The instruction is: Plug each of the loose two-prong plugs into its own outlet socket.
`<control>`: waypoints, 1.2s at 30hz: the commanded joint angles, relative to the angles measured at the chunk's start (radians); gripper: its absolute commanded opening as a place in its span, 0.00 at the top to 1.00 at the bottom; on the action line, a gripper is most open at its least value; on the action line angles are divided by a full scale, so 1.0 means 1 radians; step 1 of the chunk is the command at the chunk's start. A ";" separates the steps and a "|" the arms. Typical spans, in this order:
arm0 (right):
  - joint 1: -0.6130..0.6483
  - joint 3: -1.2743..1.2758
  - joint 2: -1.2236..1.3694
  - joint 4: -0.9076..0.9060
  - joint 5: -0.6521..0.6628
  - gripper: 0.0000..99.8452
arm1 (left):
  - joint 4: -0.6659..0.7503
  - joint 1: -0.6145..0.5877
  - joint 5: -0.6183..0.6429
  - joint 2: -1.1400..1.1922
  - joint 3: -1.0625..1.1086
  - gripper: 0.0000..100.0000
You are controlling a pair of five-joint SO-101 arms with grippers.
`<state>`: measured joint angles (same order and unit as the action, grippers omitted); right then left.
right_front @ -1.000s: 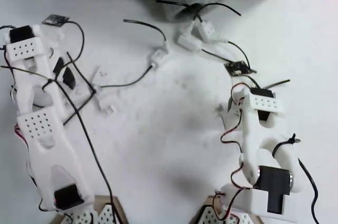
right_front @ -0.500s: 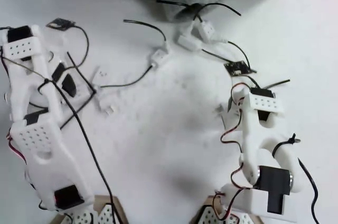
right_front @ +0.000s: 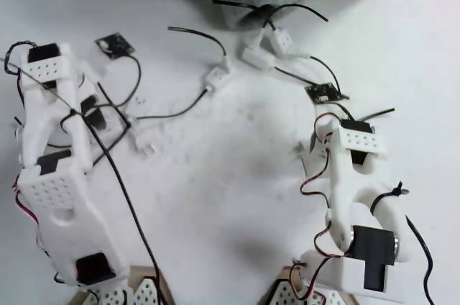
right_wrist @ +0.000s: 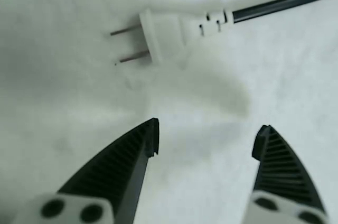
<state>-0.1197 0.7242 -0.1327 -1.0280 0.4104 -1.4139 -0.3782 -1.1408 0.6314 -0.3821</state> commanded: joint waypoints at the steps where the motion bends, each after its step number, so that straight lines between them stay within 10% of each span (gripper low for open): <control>1: 0.001 -0.003 -0.002 0.013 -0.006 0.71 | -0.012 0.035 -0.078 -0.025 0.069 0.77; 17: -0.001 -0.003 -0.002 0.012 -0.008 0.71 | 0.048 0.028 -0.137 -0.025 0.203 0.78; 24: -0.001 -0.003 -0.002 0.012 -0.008 0.71 | 0.044 0.028 -0.133 -0.071 0.195 0.98; 36: -0.001 -0.003 -0.002 0.012 -0.008 0.71 | -0.206 0.054 -0.026 -0.450 0.204 0.98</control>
<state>-0.1197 0.7242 -0.1327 -1.0280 0.4104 -1.5781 -0.3414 -1.2375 0.3368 -0.1780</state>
